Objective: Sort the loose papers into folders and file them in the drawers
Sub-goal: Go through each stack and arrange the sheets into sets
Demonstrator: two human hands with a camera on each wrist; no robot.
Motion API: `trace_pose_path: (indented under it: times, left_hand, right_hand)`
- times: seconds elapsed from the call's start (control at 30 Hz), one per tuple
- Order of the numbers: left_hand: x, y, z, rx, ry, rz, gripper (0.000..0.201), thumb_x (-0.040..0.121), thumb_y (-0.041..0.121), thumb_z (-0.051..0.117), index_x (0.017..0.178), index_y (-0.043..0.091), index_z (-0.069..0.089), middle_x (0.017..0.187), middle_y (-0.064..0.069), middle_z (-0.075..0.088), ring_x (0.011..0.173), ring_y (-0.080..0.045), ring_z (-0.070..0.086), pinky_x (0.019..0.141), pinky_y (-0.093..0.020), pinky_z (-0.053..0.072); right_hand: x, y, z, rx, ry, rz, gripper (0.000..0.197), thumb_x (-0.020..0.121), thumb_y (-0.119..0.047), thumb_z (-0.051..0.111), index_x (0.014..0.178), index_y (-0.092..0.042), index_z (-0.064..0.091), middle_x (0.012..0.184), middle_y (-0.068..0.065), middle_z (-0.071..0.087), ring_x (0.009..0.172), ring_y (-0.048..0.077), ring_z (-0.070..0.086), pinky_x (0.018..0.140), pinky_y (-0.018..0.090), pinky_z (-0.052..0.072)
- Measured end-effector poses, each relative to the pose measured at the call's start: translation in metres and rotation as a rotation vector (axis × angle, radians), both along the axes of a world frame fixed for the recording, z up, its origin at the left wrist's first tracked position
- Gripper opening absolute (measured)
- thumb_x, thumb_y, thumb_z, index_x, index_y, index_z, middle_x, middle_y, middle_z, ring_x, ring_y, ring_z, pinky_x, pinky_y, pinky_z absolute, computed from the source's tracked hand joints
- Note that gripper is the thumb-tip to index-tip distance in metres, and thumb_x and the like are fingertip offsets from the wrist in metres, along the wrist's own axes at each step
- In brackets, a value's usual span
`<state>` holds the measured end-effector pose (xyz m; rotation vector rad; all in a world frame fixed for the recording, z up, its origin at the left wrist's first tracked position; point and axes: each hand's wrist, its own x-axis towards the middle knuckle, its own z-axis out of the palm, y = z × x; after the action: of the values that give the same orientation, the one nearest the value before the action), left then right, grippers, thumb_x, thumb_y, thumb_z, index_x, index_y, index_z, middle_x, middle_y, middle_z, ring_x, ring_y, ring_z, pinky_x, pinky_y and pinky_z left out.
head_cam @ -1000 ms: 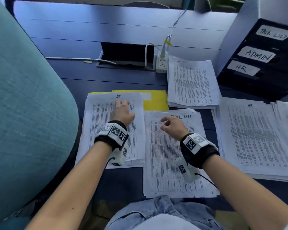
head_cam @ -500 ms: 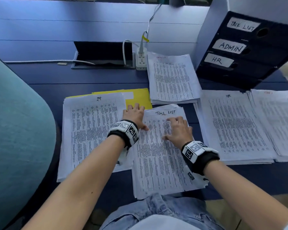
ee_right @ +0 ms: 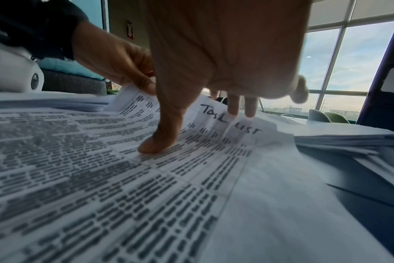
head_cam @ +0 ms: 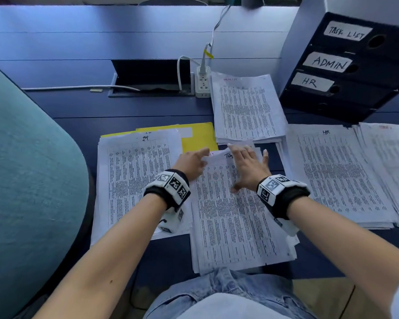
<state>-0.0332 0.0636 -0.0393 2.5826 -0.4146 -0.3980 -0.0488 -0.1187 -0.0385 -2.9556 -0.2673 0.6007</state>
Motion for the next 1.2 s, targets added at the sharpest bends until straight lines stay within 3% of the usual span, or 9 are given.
trace_pose_path:
  times: [0.2,0.33,0.43,0.63,0.87,0.97,1.03,1.1,1.2]
  left_hand:
    - [0.002,0.007,0.009,-0.268,0.144,0.168,0.031,0.098,0.026,0.043,0.105,-0.002,0.053,0.091,-0.013,0.056,0.083,-0.023,0.052,0.074,-0.03,0.042]
    - [0.01,0.008,0.011,-0.358,0.221,0.29,0.049,0.101,0.035,0.025,0.111,-0.002,0.056,0.118,-0.017,0.057,0.111,-0.028,0.053,0.094,-0.034,0.039]
    - [0.013,0.009,0.007,-0.342,0.244,0.308,0.038,0.098,0.031,0.04,0.11,0.0,0.058,0.111,-0.016,0.06,0.104,-0.026,0.055,0.09,-0.031,0.041]
    - [0.006,0.007,0.014,-0.188,0.181,0.207,0.027,0.089,0.0,0.044,0.106,0.006,0.064,0.094,-0.008,0.06,0.084,-0.019,0.052,0.074,-0.02,0.039]
    - [-0.001,0.002,0.027,-0.213,0.155,0.121,0.029,0.09,-0.001,0.04,0.11,0.007,0.06,0.087,-0.004,0.056,0.073,-0.016,0.05,0.057,-0.01,0.04]
    - [-0.003,-0.002,0.034,-0.348,0.159,0.133,0.034,0.094,0.033,0.049,0.122,0.015,0.054,0.111,-0.004,0.06,0.1,-0.015,0.055,0.09,-0.027,0.044]
    - [-0.006,-0.008,0.046,-0.538,0.22,0.191,0.095,0.066,0.086,0.036,0.125,0.014,0.055,0.129,0.001,0.052,0.119,-0.011,0.046,0.104,-0.032,0.032]
    - [-0.005,-0.011,0.053,-0.704,0.264,0.266,0.136,0.033,0.1,0.032,0.126,0.003,0.052,0.131,0.0,0.05,0.123,-0.005,0.048,0.104,-0.028,0.031]
    - [-0.002,-0.016,0.06,-0.745,0.274,0.244,0.064,0.065,0.065,0.064,0.102,0.013,0.061,0.099,0.007,0.065,0.085,-0.001,0.065,0.082,-0.017,0.048]
  right_hand:
    - [-0.003,-0.002,0.006,-0.006,-0.148,0.117,0.11,0.061,-0.042,0.081,0.143,-0.028,0.009,0.138,0.001,0.037,0.131,0.021,0.024,0.107,0.061,-0.01]
    - [-0.02,-0.001,0.0,-0.026,-0.477,0.316,0.051,0.048,-0.009,0.085,0.095,-0.018,0.066,0.088,-0.002,0.069,0.1,0.024,0.06,0.098,0.069,0.016]
    - [-0.036,-0.004,-0.008,-0.051,-0.542,0.411,0.05,0.027,-0.005,0.087,0.071,-0.018,0.07,0.073,-0.001,0.066,0.079,0.023,0.067,0.091,0.066,0.033]
    - [-0.043,-0.01,-0.018,0.023,-0.531,0.416,0.045,0.03,0.003,0.083,0.065,-0.017,0.064,0.067,-0.003,0.062,0.065,0.018,0.066,0.08,0.064,0.043]
    - [-0.026,-0.005,0.003,0.23,-0.49,0.19,0.014,0.06,-0.001,0.072,0.066,-0.011,0.064,0.097,0.013,0.068,0.092,0.029,0.065,0.092,0.065,0.03]
    - [-0.011,-0.004,0.015,0.248,-0.47,0.074,0.009,0.079,-0.004,0.053,0.077,-0.009,0.06,0.084,0.005,0.065,0.091,0.024,0.059,0.105,0.051,0.013]
    - [0.004,-0.006,0.029,0.255,-0.497,-0.032,0.014,0.083,-0.006,0.046,0.084,-0.01,0.06,0.079,0.001,0.06,0.091,0.023,0.057,0.106,0.045,0.013]
    - [0.023,-0.007,0.05,0.277,-0.563,-0.135,0.017,0.083,-0.007,0.044,0.092,-0.011,0.058,0.078,-0.001,0.052,0.094,0.023,0.055,0.105,0.046,0.017]
    - [0.052,-0.013,0.084,0.318,-0.622,-0.277,0.027,0.084,-0.008,0.046,0.109,-0.013,0.055,0.088,0.003,0.053,0.104,0.023,0.05,0.103,0.041,0.018]
